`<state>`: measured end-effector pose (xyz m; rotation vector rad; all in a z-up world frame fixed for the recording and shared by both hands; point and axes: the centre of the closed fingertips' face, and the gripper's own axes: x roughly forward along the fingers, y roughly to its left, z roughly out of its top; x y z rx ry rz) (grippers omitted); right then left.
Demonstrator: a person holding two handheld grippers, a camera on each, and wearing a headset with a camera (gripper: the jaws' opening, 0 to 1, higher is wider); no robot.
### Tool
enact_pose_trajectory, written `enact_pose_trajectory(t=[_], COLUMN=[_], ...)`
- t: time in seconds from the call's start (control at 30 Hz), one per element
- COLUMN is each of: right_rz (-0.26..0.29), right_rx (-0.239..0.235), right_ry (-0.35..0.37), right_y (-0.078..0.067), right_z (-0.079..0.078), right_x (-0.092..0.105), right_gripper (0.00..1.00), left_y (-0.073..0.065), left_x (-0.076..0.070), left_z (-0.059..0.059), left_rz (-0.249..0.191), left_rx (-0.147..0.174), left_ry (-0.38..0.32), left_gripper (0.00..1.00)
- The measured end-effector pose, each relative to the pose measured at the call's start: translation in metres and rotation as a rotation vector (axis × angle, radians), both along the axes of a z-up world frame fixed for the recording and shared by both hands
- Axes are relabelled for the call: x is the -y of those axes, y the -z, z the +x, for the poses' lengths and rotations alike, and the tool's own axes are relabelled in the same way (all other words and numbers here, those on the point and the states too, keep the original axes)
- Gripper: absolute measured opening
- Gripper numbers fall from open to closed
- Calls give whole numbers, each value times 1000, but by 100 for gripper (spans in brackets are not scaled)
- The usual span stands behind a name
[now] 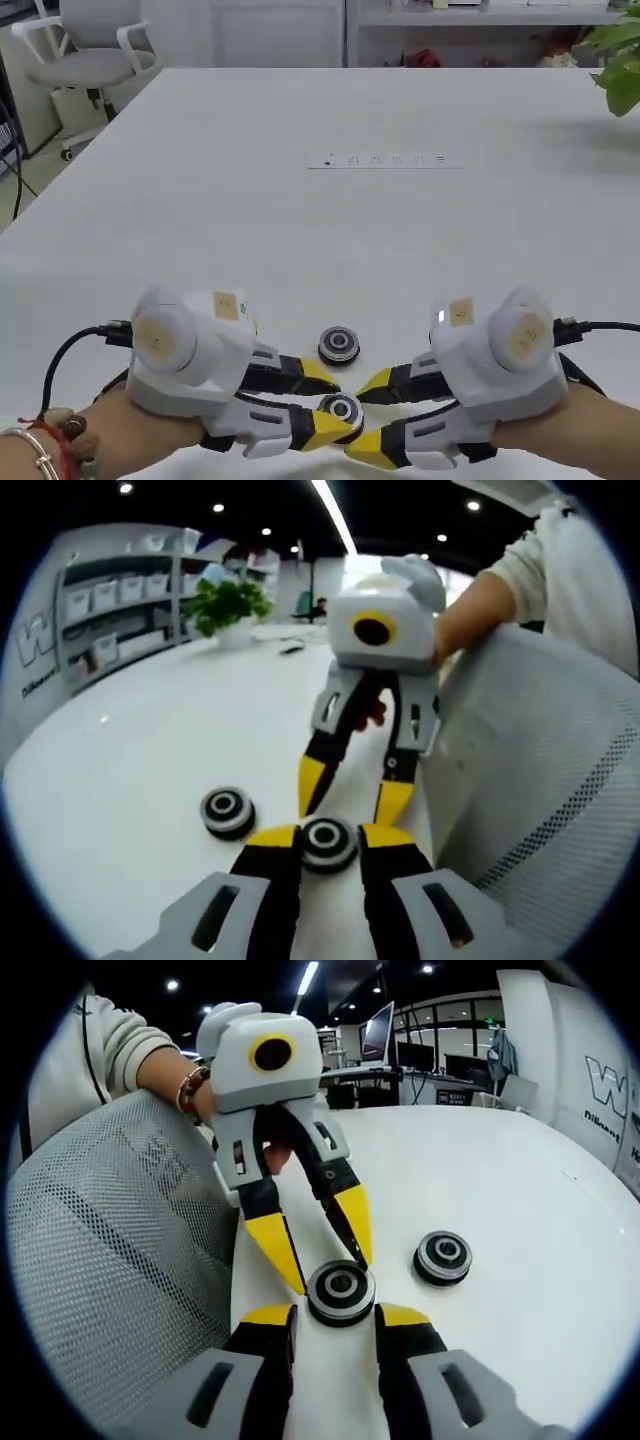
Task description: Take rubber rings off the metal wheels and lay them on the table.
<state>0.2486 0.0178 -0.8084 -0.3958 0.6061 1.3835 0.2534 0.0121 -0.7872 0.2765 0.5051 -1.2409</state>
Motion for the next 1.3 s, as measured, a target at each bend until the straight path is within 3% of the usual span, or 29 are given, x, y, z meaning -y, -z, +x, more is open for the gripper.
enact_pose_trajectory(t=[0.13,0.37,0.47,0.6,0.67,0.97,1.3], right_rz=[2,19,29,40,39,23,3], right_rx=[-2,-14,-16,-28,-31,10,22], right_ry=[6,36,44,58,60,23,30], right_y=[1,0,-1,-1,0,1,2], right_z=[1,5,6,7,7,5,12], right_x=[0,0,0,0,0,0,6], right_gripper=[27,28,27,26,26,22,15], left_y=[4,4,5,4,4,6,6], left_x=[-1,0,0,1,3,2,1], left_z=[1,2,3,2,4,7,13], left_rz=[1,1,6,-24,-37,-29,-43], left_rx=[-18,-4,34,29,49,43,47], left_ry=[-14,-20,-9,-12,-2,-7,-52], left_gripper=[22,18,16,15,14,14,14])
